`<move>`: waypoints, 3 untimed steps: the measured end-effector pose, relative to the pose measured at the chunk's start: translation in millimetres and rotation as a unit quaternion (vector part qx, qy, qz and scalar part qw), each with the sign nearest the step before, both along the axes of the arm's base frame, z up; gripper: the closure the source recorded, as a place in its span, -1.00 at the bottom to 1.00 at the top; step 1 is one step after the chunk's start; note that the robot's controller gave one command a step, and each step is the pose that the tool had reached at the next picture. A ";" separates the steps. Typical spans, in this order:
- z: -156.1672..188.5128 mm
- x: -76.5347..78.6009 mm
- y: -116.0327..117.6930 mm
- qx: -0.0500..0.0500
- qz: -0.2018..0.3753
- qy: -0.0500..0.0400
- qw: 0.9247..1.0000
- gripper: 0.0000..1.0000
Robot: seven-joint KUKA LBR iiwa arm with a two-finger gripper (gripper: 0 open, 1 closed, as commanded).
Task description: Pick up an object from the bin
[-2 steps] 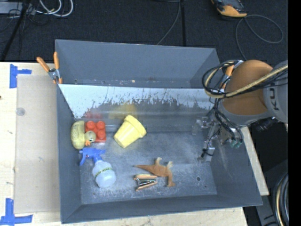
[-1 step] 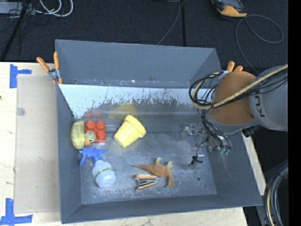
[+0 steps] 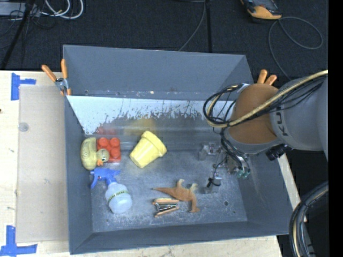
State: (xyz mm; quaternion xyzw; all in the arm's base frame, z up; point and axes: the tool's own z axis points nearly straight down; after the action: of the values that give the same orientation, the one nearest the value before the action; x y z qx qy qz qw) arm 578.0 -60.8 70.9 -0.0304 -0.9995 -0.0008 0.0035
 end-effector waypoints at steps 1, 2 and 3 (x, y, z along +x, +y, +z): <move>-0.4 -25.2 24.4 0.001 -0.021 -0.001 1.000 -1.00; -1.2 -48.8 65.9 -0.001 0.007 0.001 1.000 -1.00; -1.9 -66.0 104.7 0.001 -0.008 0.001 1.000 1.00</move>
Offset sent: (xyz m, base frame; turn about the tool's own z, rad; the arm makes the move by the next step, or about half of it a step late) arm -0.0642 0.1005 -0.0009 -0.0209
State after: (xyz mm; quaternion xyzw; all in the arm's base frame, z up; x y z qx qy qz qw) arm 512.0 43.9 69.0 -0.0386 -0.9992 -0.0020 0.0042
